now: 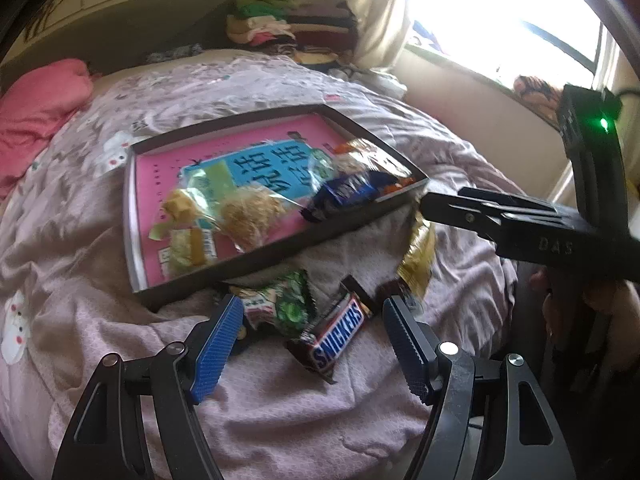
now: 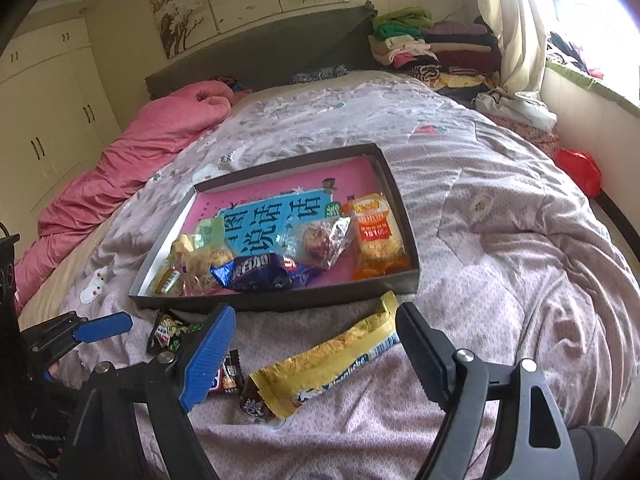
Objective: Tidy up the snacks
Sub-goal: 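Move both open tools back toward the Snickers bar and long yellow bar, then grasp the Snickers bar with the left tool while the right tool grasps the long yellow bar, then carry the Snickers bar and yellow bar over the pink tray with both tools, then open the right tool releasing the yellow bar while the left tool releases the Snickers into the tray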
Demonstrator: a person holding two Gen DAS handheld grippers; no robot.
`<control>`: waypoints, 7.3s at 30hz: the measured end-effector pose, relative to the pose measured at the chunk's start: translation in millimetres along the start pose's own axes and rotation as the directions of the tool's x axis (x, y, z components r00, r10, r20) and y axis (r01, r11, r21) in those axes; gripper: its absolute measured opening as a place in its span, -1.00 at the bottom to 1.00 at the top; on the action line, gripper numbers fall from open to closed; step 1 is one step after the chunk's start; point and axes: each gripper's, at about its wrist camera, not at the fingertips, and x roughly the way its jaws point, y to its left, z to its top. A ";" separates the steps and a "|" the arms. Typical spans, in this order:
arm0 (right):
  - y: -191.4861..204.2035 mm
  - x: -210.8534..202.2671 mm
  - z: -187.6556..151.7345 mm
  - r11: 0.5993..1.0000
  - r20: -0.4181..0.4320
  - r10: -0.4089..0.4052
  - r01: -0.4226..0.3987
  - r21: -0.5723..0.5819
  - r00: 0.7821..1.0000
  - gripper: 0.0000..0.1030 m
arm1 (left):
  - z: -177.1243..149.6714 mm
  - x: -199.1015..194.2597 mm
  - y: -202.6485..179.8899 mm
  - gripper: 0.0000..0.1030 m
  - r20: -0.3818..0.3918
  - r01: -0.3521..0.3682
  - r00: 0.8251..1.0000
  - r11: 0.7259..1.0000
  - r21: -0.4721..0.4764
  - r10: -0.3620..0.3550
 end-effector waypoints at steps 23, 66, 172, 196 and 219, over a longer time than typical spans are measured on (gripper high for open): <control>-25.9 40.2 -22.6 0.970 -0.187 0.139 -0.095 0.225 0.973 0.10 | -6.9 39.1 -31.2 0.33 -0.096 -0.021 0.994 0.975 0.222 0.043; -26.4 13.6 5.2 0.977 0.033 0.181 -0.183 0.114 0.983 -0.66 | 5.0 7.0 2.1 -0.41 0.003 0.063 0.998 0.997 -0.051 -0.063; -8.8 65.1 39.8 0.990 0.101 0.050 -0.036 -0.139 0.994 -0.40 | 56.2 52.6 88.0 -0.41 0.063 -0.143 0.982 0.923 -0.358 0.176; -6.4 65.9 37.0 0.988 0.084 0.080 -0.069 -0.136 0.993 -0.29 | 55.4 57.6 96.1 -0.28 0.044 -0.127 0.987 0.912 -0.390 0.156; -11.5 54.9 40.3 0.991 0.118 0.057 -0.041 -0.129 0.991 -0.03 | 54.2 52.5 95.2 0.20 0.039 -0.111 0.990 0.910 -0.399 0.137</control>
